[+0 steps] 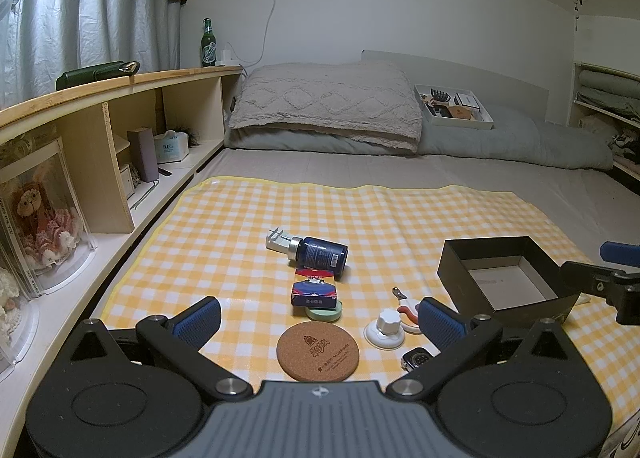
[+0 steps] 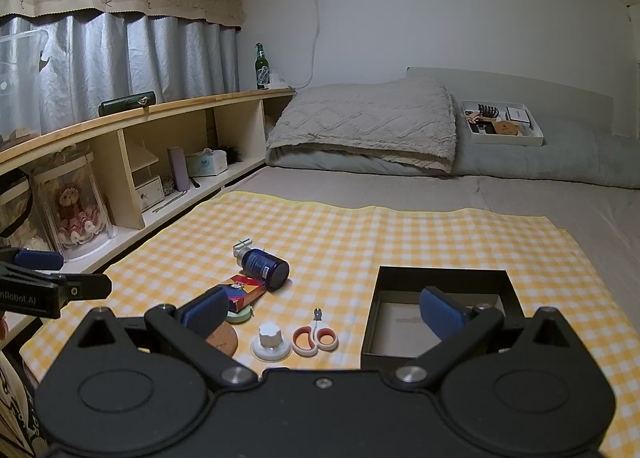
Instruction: Organize rigid objects
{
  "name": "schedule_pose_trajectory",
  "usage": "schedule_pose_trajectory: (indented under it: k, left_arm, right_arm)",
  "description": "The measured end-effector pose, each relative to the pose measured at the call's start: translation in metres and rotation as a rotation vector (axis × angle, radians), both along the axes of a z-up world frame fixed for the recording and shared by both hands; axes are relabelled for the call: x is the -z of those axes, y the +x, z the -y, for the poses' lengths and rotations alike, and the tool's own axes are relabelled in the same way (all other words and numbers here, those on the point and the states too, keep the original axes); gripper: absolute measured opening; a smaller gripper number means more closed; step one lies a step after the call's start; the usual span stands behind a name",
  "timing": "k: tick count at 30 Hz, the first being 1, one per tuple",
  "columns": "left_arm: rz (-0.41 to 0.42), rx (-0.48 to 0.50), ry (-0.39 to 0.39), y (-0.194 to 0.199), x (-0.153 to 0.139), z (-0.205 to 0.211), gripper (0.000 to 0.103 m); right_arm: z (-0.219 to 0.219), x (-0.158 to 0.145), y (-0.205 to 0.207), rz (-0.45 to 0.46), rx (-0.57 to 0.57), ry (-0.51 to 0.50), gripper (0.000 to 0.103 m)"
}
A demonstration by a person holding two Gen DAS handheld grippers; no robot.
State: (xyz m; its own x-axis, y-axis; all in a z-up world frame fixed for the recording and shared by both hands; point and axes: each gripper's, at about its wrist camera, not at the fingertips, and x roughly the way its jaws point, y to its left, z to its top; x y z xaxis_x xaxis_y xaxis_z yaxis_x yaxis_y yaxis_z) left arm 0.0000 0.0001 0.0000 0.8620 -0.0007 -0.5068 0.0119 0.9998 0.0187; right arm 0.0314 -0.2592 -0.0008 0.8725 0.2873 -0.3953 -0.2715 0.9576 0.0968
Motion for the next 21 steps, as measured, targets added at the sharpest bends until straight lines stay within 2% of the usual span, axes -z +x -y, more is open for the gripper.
schedule_pose_trajectory:
  k: [21]
  left_arm:
    - [-0.002, -0.001, 0.000, 0.0001, 0.0000, 0.0000, 0.103]
  right_arm:
    - [-0.0007, 0.0009, 0.0001, -0.001, 0.001, -0.002, 0.103]
